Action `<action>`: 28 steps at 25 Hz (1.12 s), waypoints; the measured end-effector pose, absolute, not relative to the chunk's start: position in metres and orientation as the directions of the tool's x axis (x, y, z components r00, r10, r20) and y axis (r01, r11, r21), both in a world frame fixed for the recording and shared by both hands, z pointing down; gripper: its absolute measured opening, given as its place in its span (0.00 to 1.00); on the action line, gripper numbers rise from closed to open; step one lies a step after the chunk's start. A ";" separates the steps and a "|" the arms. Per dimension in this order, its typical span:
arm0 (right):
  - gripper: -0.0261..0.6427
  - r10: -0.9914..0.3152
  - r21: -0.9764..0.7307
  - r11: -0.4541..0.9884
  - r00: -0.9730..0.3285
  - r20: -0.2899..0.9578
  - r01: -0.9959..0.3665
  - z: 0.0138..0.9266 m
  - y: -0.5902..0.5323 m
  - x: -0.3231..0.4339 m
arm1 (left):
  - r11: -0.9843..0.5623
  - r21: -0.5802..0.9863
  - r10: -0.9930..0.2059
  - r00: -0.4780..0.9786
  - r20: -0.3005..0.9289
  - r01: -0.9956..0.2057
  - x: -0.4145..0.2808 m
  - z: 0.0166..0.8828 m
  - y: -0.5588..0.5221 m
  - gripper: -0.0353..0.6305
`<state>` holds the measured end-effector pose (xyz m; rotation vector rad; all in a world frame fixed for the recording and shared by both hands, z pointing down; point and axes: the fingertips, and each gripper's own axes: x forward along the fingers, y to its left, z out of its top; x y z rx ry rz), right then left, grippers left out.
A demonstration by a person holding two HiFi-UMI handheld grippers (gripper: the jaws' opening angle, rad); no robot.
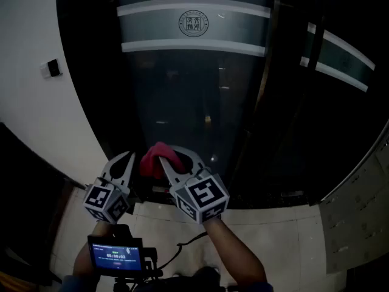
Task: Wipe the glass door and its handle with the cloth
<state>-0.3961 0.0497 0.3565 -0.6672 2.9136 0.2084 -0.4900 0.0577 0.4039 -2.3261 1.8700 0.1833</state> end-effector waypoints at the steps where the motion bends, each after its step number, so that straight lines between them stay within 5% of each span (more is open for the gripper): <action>1: 0.09 -0.410 0.101 0.897 -0.896 -0.172 -0.430 0.353 0.045 -0.408 | -0.214 -0.044 -0.958 0.218 -0.188 -0.976 -0.496 0.400 0.053 0.06; 9: 0.09 -0.351 0.079 0.925 -0.917 -0.188 -0.371 0.301 -0.039 -0.495 | -0.218 -0.004 -0.949 0.212 -0.234 -0.976 -0.548 0.352 -0.005 0.06; 14: 0.09 -0.319 0.143 0.924 -0.922 -0.220 -0.354 0.241 -0.120 -0.547 | -0.183 -0.122 -0.938 0.210 -0.275 -0.976 -0.588 0.314 -0.063 0.06; 28: 0.09 -0.253 0.319 0.889 -0.933 -0.258 -0.329 0.111 -0.289 -0.691 | -0.208 -0.104 -0.915 0.231 -0.332 -0.973 -0.652 0.224 -0.220 0.06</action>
